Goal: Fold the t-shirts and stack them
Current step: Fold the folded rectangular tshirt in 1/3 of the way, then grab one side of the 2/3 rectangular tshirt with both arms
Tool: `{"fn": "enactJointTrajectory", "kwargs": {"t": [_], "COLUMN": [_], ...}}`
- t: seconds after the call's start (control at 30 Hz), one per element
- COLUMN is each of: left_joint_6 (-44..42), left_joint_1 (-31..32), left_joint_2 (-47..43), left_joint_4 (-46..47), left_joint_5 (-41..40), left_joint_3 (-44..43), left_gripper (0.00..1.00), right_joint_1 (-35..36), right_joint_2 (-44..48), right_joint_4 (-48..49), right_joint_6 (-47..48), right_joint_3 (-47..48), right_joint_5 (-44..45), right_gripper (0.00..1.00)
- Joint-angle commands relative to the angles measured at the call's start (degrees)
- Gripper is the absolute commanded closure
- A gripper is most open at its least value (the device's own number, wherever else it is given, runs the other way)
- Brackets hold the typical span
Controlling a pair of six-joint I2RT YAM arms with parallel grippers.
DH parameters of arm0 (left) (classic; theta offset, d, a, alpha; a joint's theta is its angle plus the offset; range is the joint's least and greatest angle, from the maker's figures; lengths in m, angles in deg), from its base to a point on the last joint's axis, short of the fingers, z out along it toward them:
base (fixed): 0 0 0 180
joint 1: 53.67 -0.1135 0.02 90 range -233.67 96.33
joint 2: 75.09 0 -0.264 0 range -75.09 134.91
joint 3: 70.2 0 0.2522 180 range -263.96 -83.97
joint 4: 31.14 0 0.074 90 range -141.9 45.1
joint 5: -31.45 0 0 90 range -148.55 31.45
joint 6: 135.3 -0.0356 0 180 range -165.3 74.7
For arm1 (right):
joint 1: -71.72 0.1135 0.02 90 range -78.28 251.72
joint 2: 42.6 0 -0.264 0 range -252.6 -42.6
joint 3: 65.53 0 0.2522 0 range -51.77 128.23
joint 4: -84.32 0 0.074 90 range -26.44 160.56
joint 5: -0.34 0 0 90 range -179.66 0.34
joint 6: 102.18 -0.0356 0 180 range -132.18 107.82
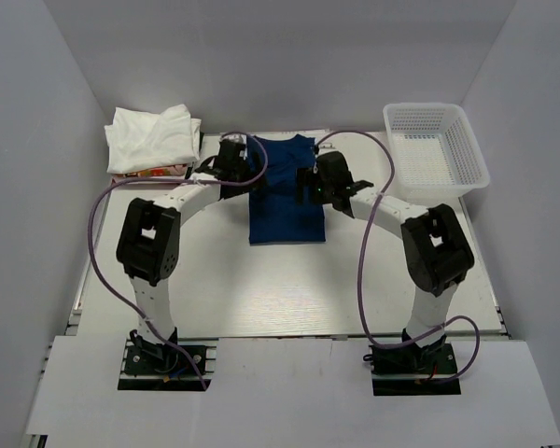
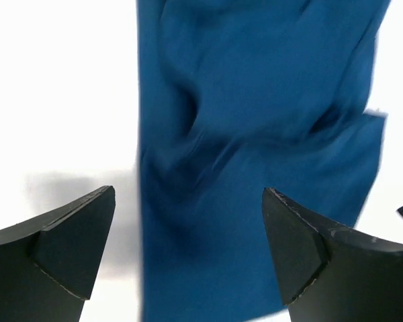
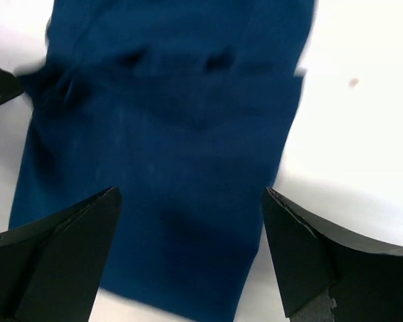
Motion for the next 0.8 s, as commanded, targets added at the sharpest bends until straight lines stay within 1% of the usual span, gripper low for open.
{"fn": "enactJointTrajectory", "kwargs": {"t": [0.0,0.03,0.1,0.13,0.17,0.2,0.23,0.27,0.37,0.4,0.43,0.47,0.5,0.57,0.6,0.67,0.7,0.73,0.77], "left_joint_6": [-0.40,0.48,2.50,3.21,3.74,4.26,4.79,5.58,8.39,9.01,9.71,10.50,10.51,11.21,11.21,11.21,11.21,11.21,11.21], "left_joint_1": [0.87,1.57,1.58,1.58,1.58,1.58,1.58,1.58,1.58,1.58,1.58,1.58,0.97,0.96,0.96,0.96,0.96,1.57,1.58], "left_joint_2": [-8.84,-12.86,-16.84,-18.51,-22.01,-23.96,-25.80,-29.39,-34.86,-36.61,-39.85,-41.28,-42.60,-45.14,-45.16,-45.77,-45.77,-45.77,-45.77], "left_joint_4": [0.35,0.36,0.97,0.97,0.36,-0.25,-1.21,-4.01,-8.24,-9.56,-10.10,-10.10,-11.32,-12.03,-12.03,-13.88,-13.88,-14.40,-14.41], "left_joint_5": [1.87,1.87,2.39,3.35,3.97,3.28,2.31,-0.04,-3.31,-3.84,-3.85,-3.85,-3.15,-3.14,-3.14,-3.75,-3.76,-3.76,-3.76], "left_joint_3": [8.17,12.72,16.88,20.81,22.77,26.35,27.95,30.49,34.20,36.82,38.15,39.30,41.22,42.47,43.00,43.00,42.48,42.47,42.47], "left_gripper": [0.00,0.00,0.00,0.00,0.00,0.00,0.00,0.00,0.00,0.00,0.00,0.00,0.00,0.00,0.00,0.00,0.00,0.00,0.00], "right_joint_1": [0.88,1.14,1.58,1.84,2.11,2.46,3.07,3.43,4.74,5.01,5.27,5.36,5.36,5.36,5.19,5.18,5.10,5.01,5.01], "right_joint_2": [5.39,6.01,5.66,5.31,3.57,2.85,1.19,-0.82,-6.45,-8.91,-10.06,-11.20,-14.52,-18.39,-20.86,-24.29,-26.31,-28.16,-29.05], "right_joint_4": [2.99,4.14,6.34,6.26,6.52,8.70,8.99,9.25,9.77,9.69,9.60,9.86,10.30,11.71,12.15,13.46,14.69,15.31,15.06], "right_joint_6": [1.08,1.26,2.48,2.67,2.50,2.84,2.85,2.58,1.88,1.53,0.83,0.39,-0.05,-2.42,-3.12,-5.06,-5.15,-5.24,-5.85], "right_joint_3": [-6.33,-7.06,-7.33,-6.37,-5.32,-5.13,-2.87,-1.71,3.65,4.88,8.72,9.97,12.51,16.90,20.50,24.03,28.57,29.92,34.98], "right_joint_5": [-8.48,-11.72,-13.67,-16.03,-18.58,-21.65,-23.25,-25.09,-28.44,-28.80,-29.24,-29.33,-29.15,-28.02,-27.57,-25.21,-21.11,-20.02,-19.23], "right_gripper": [0.10,0.10,0.10,0.10,0.10,0.10,0.10,0.10,0.10,0.10,0.10,0.10,0.10,0.10,0.10,0.10,0.10,0.10,0.10]}}
